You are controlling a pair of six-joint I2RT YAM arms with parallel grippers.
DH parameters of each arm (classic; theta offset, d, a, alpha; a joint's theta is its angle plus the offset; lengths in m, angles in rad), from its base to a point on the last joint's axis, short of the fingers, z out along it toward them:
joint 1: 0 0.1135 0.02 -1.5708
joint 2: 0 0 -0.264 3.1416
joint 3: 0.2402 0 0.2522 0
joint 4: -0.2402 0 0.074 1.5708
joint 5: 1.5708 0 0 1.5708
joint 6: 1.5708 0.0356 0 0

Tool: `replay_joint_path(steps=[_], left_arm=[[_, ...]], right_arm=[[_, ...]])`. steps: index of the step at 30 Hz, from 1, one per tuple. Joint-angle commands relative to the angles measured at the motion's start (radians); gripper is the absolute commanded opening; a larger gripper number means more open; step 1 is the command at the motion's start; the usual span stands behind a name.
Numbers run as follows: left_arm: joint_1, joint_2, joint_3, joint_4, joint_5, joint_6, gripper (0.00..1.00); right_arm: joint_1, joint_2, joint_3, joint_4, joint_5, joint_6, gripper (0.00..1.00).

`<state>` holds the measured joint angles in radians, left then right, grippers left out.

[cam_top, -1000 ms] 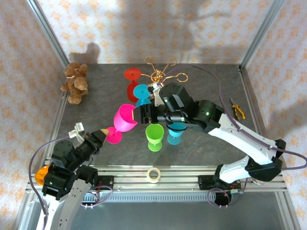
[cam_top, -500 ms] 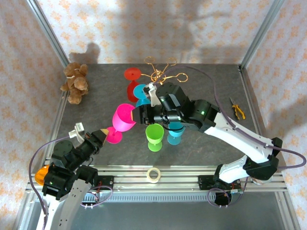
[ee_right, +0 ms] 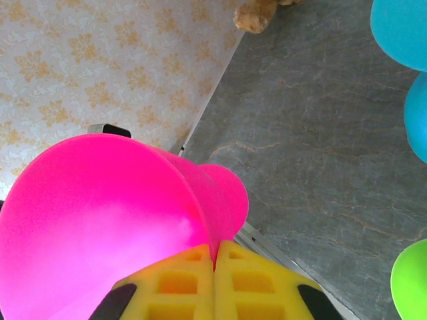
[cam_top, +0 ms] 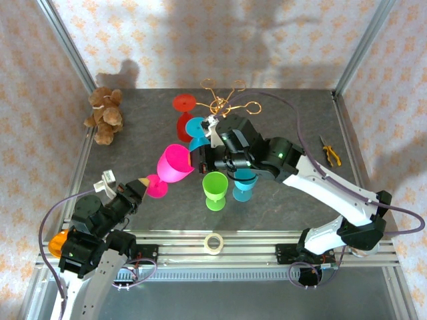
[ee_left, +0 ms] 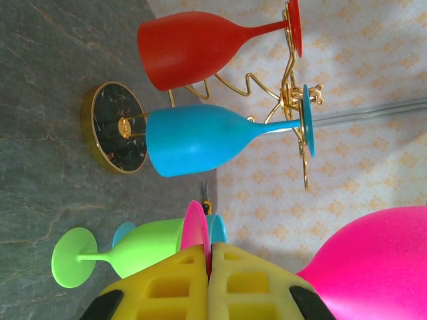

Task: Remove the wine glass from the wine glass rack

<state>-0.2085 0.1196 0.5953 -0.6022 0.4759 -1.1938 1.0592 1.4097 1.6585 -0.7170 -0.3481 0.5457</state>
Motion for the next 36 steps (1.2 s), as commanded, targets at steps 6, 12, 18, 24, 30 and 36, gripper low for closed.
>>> replay_joint_path(steps=[6, 12, 18, 24, 30, 36], left_arm=[[0.006, -0.009, 0.034, -0.04, -0.043, 0.019, 0.25], [0.006, -0.008, 0.037, -0.051, -0.056, 0.022, 0.45], [0.005, 0.0, 0.055, -0.077, -0.078, 0.04, 0.56], [0.006, 0.022, 0.076, -0.093, -0.086, 0.065, 0.57], [0.007, 0.047, 0.096, -0.096, -0.097, 0.094, 0.57], [0.007, 0.07, 0.098, -0.084, -0.099, 0.106, 0.56]], right_arm=[[0.009, -0.01, 0.044, -0.017, 0.003, -0.033, 0.0], [0.01, -0.014, 0.043, -0.032, 0.023, -0.038, 0.0], [0.009, -0.023, 0.066, -0.083, 0.054, -0.05, 0.0], [0.009, -0.07, 0.068, -0.16, 0.085, -0.053, 0.0], [0.009, -0.154, 0.027, -0.237, 0.112, -0.043, 0.0], [0.009, -0.221, -0.007, -0.35, 0.125, -0.039, 0.0]])
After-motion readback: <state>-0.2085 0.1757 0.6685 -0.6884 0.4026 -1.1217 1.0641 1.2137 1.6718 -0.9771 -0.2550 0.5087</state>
